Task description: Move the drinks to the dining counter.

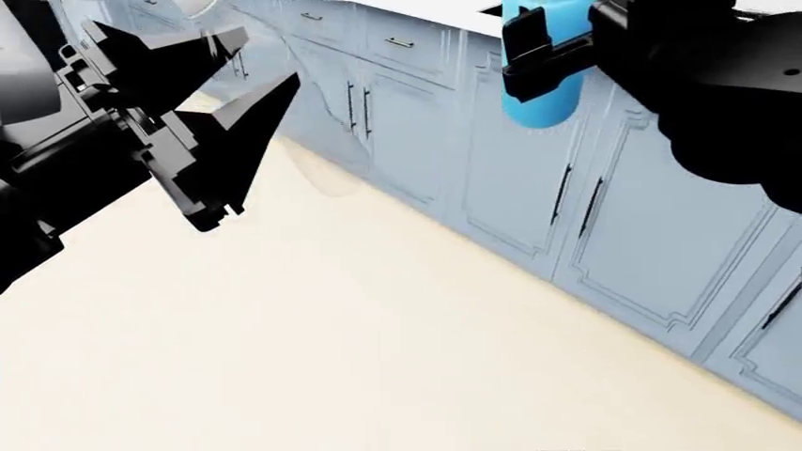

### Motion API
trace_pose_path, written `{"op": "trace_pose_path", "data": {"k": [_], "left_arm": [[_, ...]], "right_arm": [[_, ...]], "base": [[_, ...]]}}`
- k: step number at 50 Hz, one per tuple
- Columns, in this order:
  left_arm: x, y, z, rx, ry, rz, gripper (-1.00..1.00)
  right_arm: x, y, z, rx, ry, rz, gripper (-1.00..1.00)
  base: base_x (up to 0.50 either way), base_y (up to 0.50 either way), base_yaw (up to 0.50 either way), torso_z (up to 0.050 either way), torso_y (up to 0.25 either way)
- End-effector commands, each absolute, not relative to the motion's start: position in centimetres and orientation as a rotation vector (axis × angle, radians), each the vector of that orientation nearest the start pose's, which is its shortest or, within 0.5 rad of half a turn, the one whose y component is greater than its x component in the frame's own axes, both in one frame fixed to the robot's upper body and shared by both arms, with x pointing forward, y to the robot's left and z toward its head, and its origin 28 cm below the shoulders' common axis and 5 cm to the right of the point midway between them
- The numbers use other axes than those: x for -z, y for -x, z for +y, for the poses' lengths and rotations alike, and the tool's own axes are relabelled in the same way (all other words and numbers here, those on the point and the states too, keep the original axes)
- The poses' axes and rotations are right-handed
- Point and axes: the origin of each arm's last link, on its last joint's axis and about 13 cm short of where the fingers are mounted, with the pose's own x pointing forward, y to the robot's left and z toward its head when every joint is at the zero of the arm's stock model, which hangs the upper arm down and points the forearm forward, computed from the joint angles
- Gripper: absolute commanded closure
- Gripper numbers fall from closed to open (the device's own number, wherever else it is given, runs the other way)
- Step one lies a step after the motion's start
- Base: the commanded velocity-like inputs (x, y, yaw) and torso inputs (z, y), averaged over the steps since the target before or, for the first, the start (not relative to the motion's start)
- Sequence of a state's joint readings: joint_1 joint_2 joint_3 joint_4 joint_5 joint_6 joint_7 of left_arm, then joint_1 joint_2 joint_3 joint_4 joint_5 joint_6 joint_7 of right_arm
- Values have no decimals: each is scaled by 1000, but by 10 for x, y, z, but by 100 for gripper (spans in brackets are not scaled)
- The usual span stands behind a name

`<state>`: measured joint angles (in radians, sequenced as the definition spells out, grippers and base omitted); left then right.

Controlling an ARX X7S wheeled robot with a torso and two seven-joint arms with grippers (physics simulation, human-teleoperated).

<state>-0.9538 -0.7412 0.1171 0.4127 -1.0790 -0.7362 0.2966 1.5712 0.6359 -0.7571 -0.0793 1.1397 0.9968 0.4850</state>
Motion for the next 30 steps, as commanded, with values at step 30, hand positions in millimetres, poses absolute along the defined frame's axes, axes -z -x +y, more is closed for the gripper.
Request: {"op": "trace_pose_path", "data": {"k": [30], "left_arm": [[-308,-260,286,818,-108,-378,100]], "right_arm": [[-360,-303,-126,-146,373,-104,100]], "base": [[-195,-219,498,1,0]]}}
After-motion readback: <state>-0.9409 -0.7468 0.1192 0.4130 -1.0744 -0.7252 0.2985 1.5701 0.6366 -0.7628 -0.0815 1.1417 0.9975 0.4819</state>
